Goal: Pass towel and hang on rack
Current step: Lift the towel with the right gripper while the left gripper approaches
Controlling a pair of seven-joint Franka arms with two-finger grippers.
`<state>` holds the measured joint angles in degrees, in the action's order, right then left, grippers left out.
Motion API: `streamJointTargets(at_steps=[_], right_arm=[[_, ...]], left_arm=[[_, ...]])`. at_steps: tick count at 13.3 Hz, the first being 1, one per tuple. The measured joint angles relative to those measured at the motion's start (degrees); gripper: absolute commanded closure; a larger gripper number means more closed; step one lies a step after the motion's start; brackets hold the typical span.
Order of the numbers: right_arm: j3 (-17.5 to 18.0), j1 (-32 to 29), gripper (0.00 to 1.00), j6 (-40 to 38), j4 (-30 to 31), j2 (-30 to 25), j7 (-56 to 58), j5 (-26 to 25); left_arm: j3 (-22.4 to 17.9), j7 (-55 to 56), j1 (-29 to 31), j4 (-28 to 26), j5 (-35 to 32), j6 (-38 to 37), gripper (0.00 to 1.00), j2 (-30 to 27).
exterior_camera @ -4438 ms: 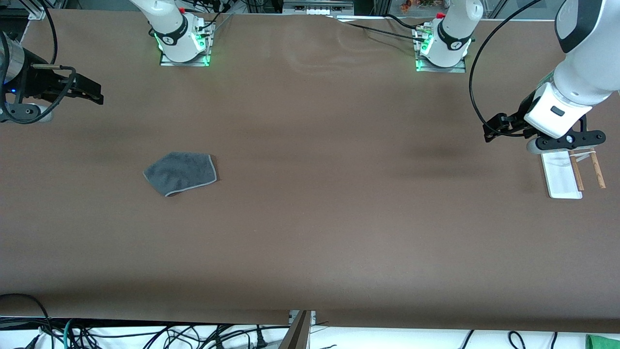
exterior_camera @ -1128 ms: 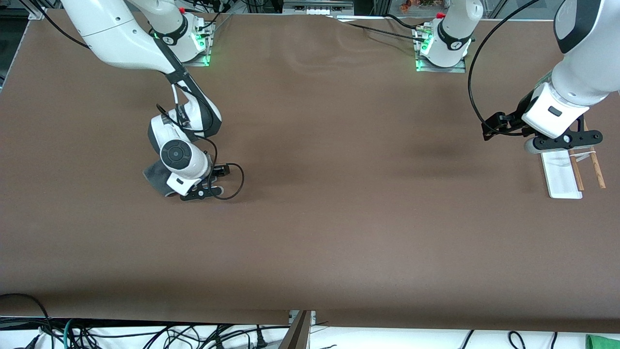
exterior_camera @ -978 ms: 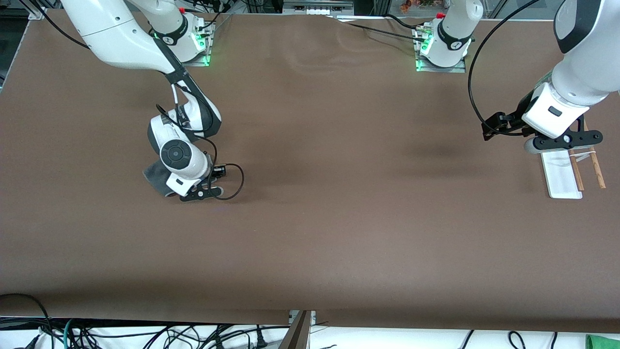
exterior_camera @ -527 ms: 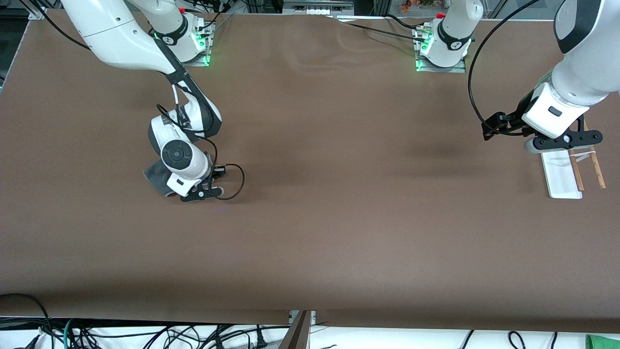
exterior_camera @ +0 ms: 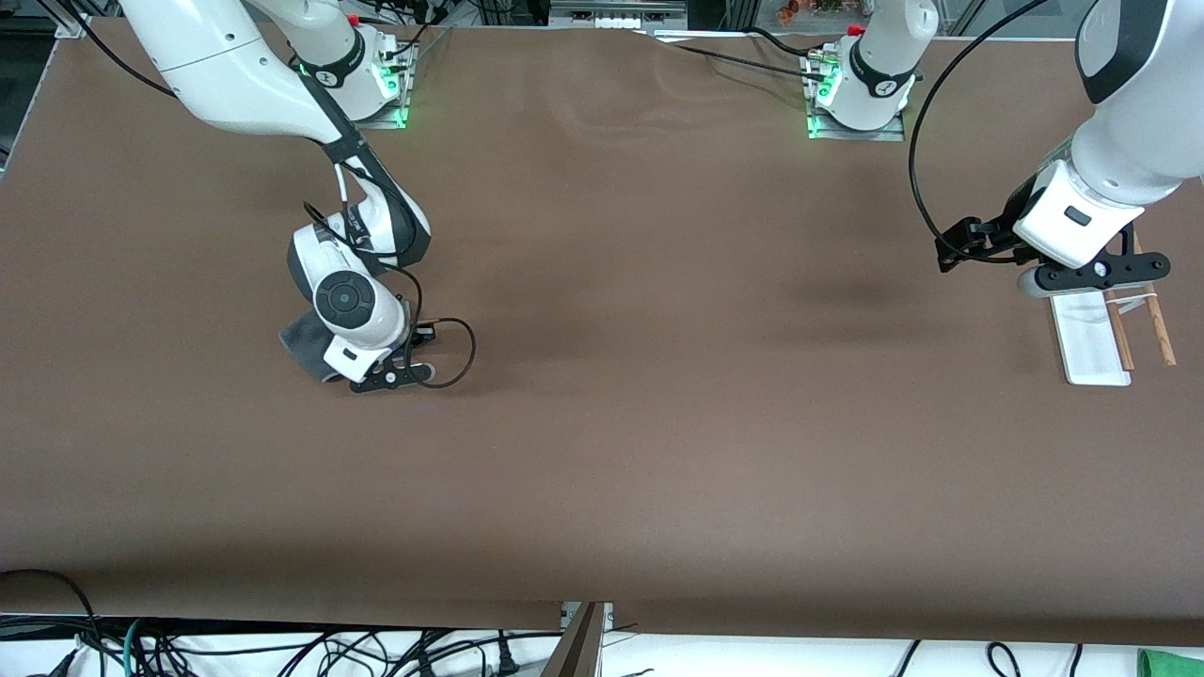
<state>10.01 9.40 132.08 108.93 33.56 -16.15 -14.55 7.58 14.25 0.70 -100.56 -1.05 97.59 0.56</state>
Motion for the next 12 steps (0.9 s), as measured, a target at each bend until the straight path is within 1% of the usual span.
streamJointTargets(at_steps=[2,4,5,7,9,11,12], right_arm=[[0.00,0.01,1.00,-1.29,-1.54,-0.32,0.01,-0.01],[0.36,-0.02,1.00,-7.55,-5.62,-1.60,0.25,-0.04],[1.27,-0.04,1.00,-11.28,-8.16,-2.83,0.30,-0.04],[4.83,0.01,1.00,-18.63,-13.22,-5.64,-0.03,-0.01],[9.42,0.16,1.00,-25.84,-18.84,-7.55,-2.30,0.41],[13.47,0.43,1.00,-30.87,-25.13,-8.28,-5.07,3.17],[14.59,0.53,1.00,-31.99,-27.72,-8.49,-5.94,5.59]], left_arm=[[0.19,0.00,-0.10,0.01,0.00,-0.37,0.00,0.00],[0.22,0.00,-0.10,0.01,0.00,-0.46,0.00,0.00],[0.23,0.00,-0.12,0.02,0.00,-0.50,0.00,0.00],[0.85,0.00,-0.20,0.06,0.00,-0.62,0.00,0.00],[1.73,0.00,-0.40,0.09,0.00,-0.64,0.00,0.00],[1.80,0.00,-0.55,0.10,0.00,-0.70,0.00,0.00],[1.78,0.00,-0.55,0.10,0.00,-0.74,0.00,0.00]])
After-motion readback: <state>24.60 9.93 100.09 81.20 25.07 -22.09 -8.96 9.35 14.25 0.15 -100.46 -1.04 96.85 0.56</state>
